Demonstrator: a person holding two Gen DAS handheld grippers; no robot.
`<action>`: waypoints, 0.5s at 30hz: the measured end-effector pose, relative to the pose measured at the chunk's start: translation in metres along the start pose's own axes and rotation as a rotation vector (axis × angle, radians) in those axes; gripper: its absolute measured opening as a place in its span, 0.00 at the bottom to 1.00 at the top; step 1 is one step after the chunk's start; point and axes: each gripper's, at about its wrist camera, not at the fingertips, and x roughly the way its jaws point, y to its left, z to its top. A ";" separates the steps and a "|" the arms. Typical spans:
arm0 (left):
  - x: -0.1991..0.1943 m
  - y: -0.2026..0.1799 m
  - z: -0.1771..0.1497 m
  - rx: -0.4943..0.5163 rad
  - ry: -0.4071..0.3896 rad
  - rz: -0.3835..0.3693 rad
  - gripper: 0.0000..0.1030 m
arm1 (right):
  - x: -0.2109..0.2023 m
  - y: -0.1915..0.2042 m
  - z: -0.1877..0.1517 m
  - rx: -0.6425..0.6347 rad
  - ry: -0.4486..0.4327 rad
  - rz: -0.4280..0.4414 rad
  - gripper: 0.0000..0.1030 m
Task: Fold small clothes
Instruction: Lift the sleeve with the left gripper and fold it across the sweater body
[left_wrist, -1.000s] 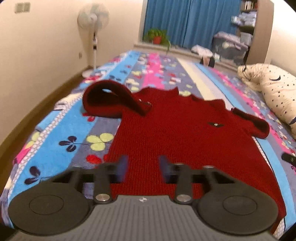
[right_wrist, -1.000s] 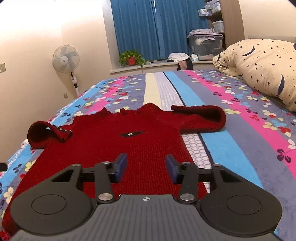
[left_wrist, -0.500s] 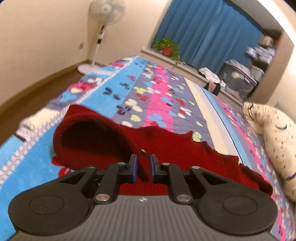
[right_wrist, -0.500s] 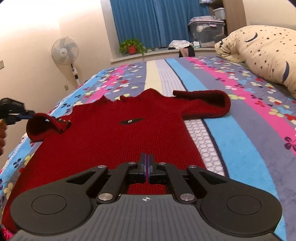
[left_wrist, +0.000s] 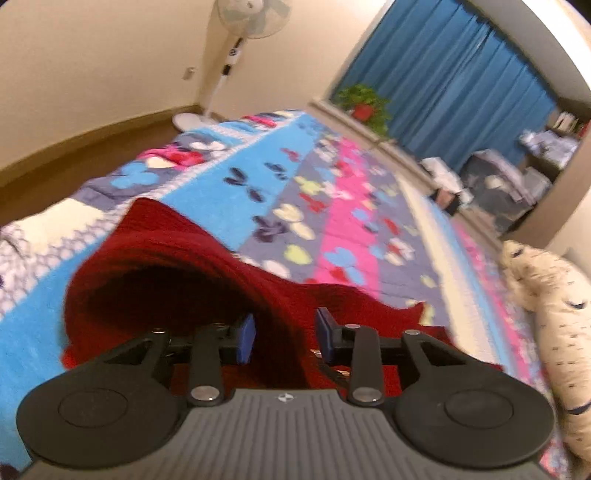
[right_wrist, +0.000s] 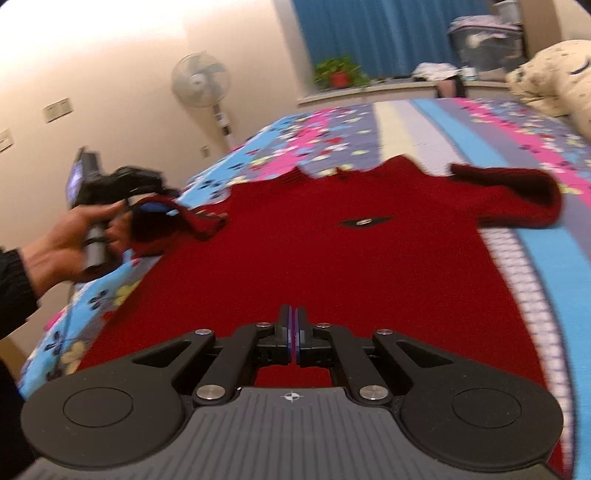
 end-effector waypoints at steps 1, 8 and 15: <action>0.004 0.004 0.001 -0.009 0.025 0.002 0.13 | 0.006 0.007 0.000 -0.001 0.010 0.020 0.02; -0.021 0.008 0.010 -0.163 0.067 -0.286 0.12 | 0.071 0.051 0.032 0.086 0.008 0.144 0.02; -0.017 -0.039 -0.024 -0.073 0.345 -0.503 0.14 | 0.133 0.053 0.057 0.395 -0.027 0.167 0.47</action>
